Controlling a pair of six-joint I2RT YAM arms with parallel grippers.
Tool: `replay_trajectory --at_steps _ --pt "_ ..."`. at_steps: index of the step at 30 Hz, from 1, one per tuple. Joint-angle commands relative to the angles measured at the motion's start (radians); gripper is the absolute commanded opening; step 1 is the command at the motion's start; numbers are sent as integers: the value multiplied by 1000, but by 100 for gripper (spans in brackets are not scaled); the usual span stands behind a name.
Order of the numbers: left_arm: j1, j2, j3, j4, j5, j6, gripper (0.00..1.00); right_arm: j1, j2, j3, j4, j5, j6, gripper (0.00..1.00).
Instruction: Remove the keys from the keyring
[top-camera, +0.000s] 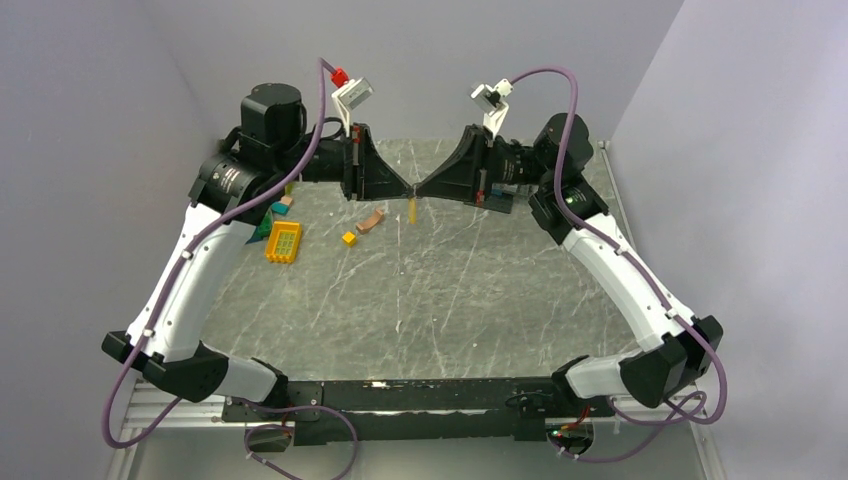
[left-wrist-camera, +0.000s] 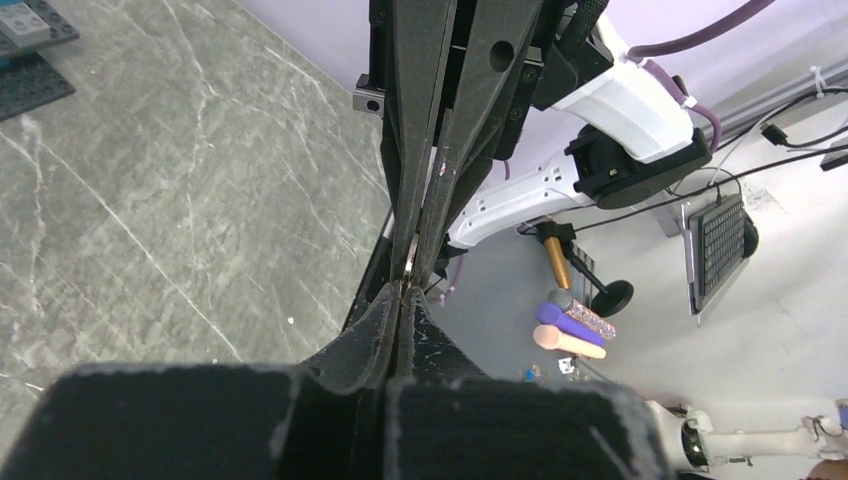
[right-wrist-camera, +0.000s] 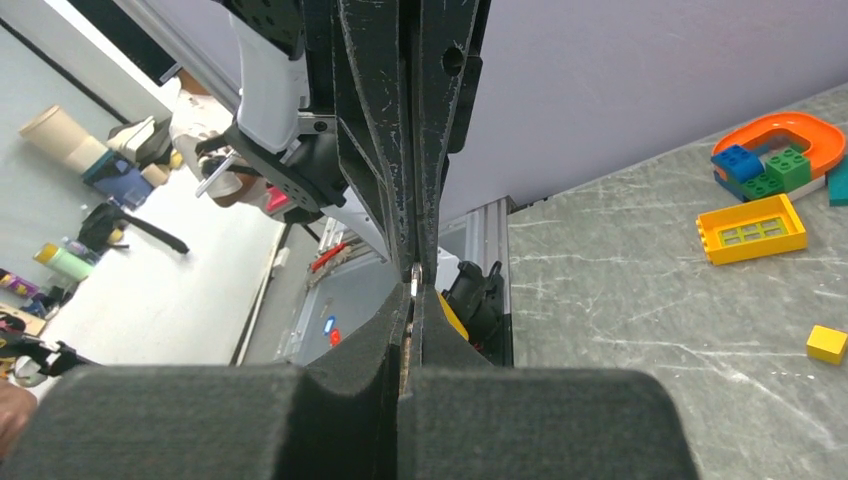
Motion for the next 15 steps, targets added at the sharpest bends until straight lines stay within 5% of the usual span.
replay_trajectory --at_steps 1,9,15 --pt "3 -15 -14 42 -35 -25 0 -20 11 89 81 -27 31 0" --pt "0 -122 -200 341 -125 -183 0 -23 -22 15 198 33 102 0" --pt "-70 -152 -191 362 -274 -186 0 -24 -38 -59 407 115 274 0"
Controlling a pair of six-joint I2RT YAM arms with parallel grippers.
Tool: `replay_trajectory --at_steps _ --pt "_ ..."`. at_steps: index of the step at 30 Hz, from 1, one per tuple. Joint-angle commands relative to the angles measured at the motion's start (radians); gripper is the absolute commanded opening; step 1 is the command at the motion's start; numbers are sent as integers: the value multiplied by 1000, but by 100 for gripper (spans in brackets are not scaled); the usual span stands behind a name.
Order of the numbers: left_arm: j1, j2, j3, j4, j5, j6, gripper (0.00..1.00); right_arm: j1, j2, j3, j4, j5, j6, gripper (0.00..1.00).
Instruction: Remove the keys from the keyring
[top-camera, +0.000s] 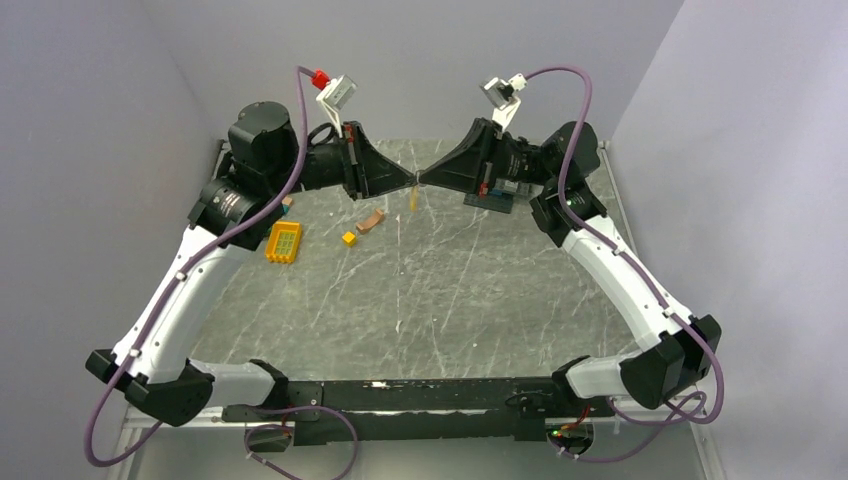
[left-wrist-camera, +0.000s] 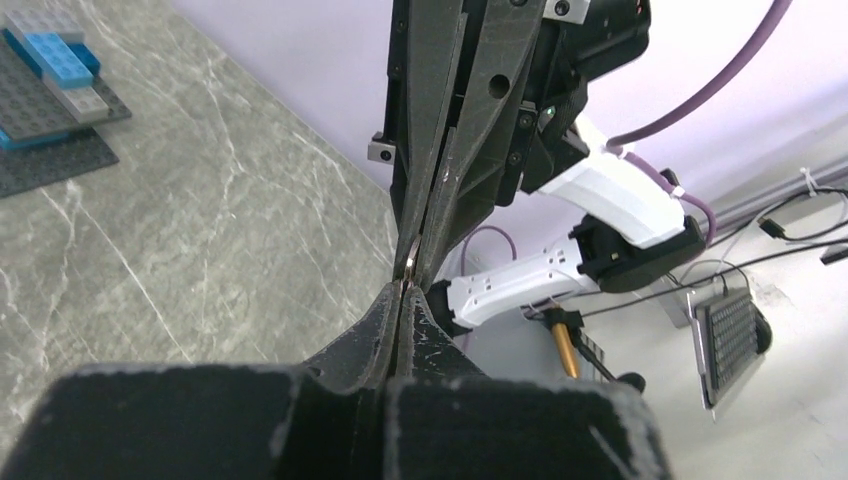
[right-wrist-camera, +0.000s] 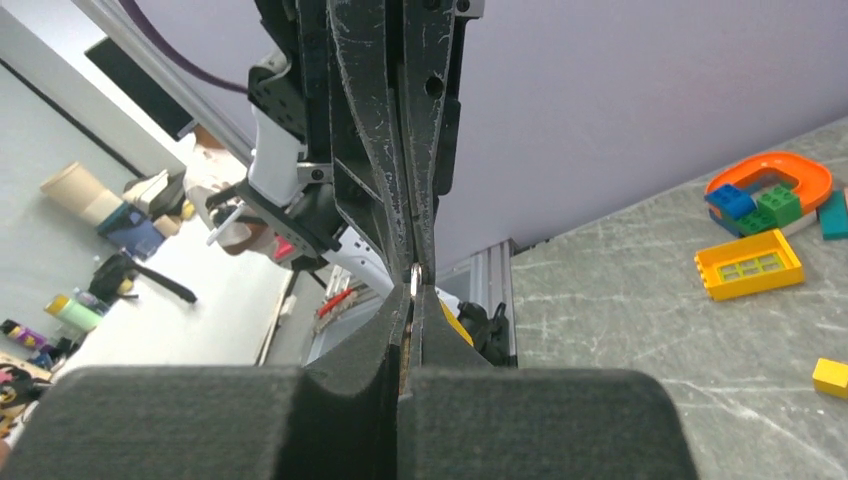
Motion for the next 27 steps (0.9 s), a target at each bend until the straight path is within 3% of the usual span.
replay_trajectory --at_steps 1,13,20,22,26,27 --pt "-60 -36 10 72 -145 -10 0 -2 -45 -38 284 75 166 0" --pt "-214 -105 -70 129 -530 -33 0 5 -54 -92 423 118 277 0" --pt "-241 -90 -53 126 -567 -23 0 4 -70 -108 419 119 271 0" --pt "-242 -84 -35 105 -570 -15 10 4 -72 -111 419 119 268 0" --pt "-242 -91 -6 47 -593 14 63 5 -84 -129 416 126 262 0" --pt "-242 -95 2 30 -602 27 73 4 -89 -132 405 126 251 0"
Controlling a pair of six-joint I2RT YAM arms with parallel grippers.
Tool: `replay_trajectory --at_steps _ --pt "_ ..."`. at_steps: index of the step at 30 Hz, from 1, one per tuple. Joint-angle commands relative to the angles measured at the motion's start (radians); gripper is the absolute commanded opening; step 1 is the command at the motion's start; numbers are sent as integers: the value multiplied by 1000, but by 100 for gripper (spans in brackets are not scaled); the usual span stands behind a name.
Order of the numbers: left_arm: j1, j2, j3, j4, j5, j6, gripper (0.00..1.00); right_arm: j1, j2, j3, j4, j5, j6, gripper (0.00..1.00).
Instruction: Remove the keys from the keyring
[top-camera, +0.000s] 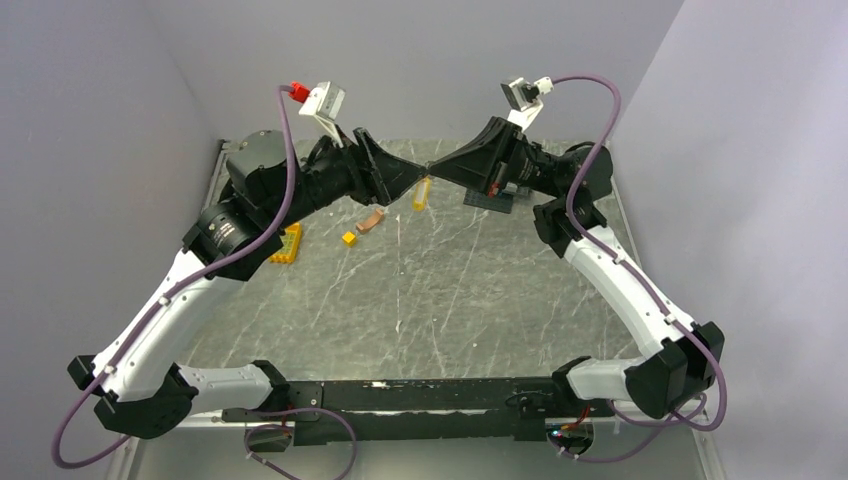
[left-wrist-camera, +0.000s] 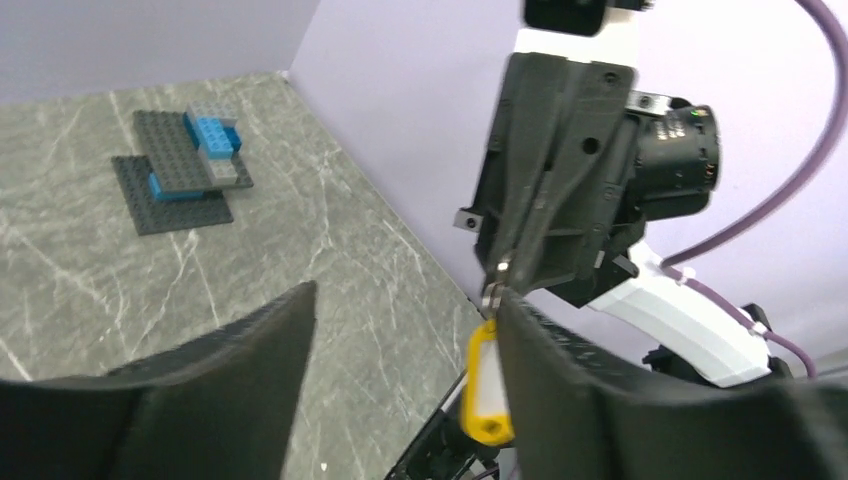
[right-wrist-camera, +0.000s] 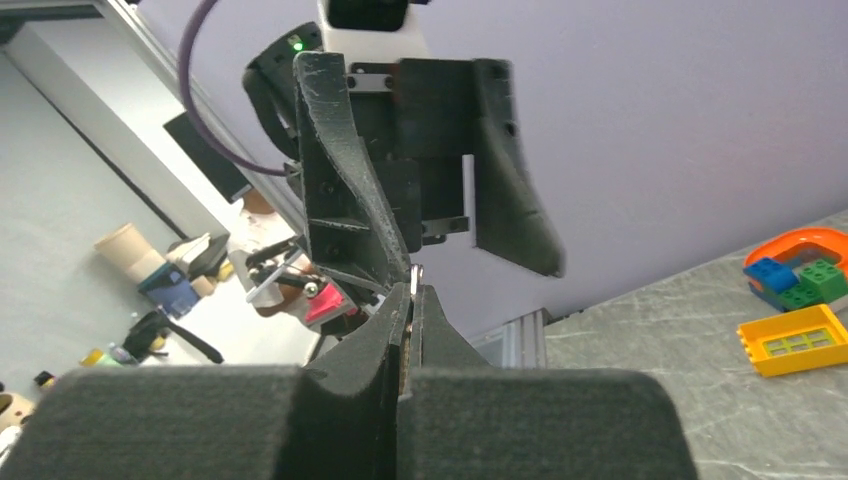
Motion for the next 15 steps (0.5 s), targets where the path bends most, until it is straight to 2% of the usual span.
replay_trajectory --at_steps 1,3,5,11,15 --pt "-10 -6 64 -56 -34 44 79 9 -50 -10 29 9 -27 0" --pt "-10 -17 94 -105 -45 79 90 9 -57 -10 -8 0 -53 0" --pt "-7 -21 137 -155 -40 121 94 10 -62 -3 -51 -13 -85 0" --pt "6 48 346 -366 72 253 93 9 -57 40 -174 -98 -184 0" --pt "31 65 377 -420 211 281 88 10 -47 100 -305 -160 -287 0"
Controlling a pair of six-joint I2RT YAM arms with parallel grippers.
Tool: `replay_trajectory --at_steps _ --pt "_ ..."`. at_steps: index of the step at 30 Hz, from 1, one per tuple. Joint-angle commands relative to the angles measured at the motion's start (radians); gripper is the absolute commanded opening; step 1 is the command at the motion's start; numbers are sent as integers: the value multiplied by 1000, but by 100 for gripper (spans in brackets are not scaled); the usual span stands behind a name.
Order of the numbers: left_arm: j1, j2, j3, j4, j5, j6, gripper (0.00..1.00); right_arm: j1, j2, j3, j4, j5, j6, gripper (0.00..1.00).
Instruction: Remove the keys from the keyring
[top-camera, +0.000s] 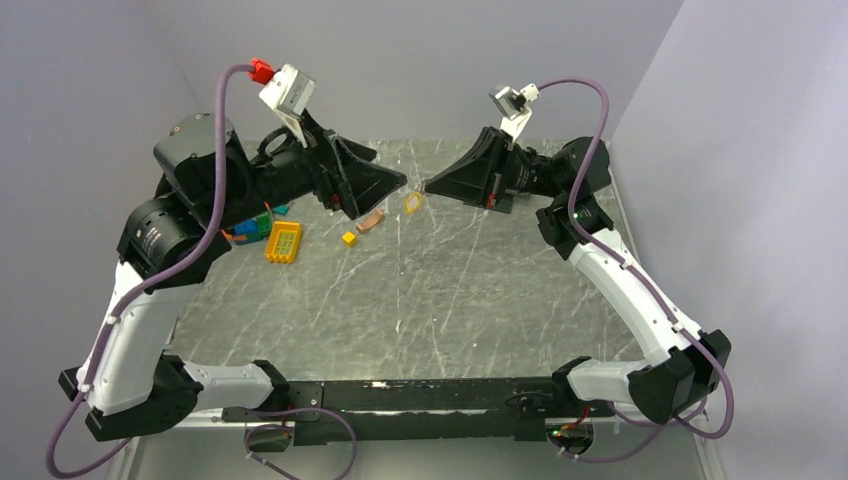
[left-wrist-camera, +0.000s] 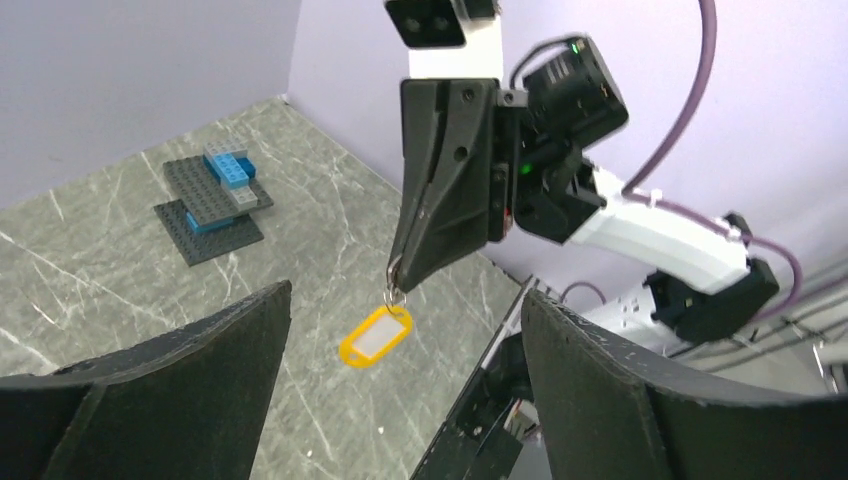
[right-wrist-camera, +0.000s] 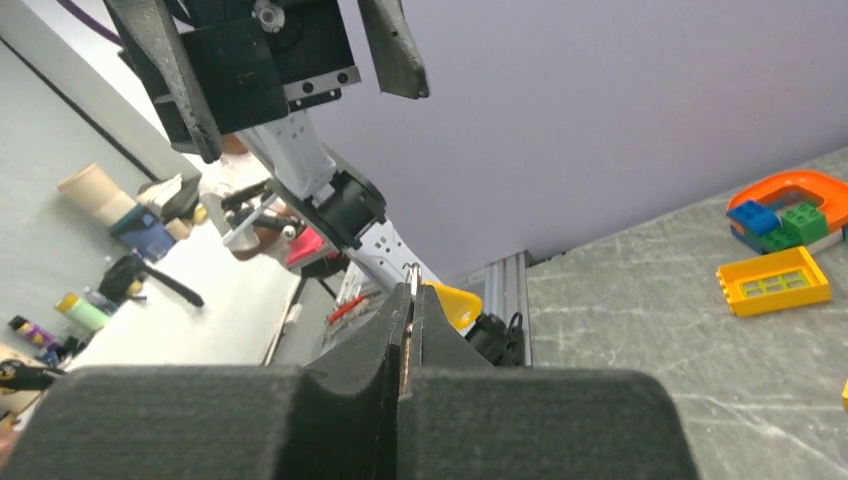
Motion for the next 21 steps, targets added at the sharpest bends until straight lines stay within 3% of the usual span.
replay_trajectory --at_steps 1,8,21 --pt "33 19 12 -99 191 72 86 2 -4 103 -141 -96 -152 0" --pt "86 34 -58 -71 408 43 72 4 3 148 -207 -165 -187 0" --pt "86 86 -48 -28 484 13 47 25 0 163 -264 -196 -227 0"
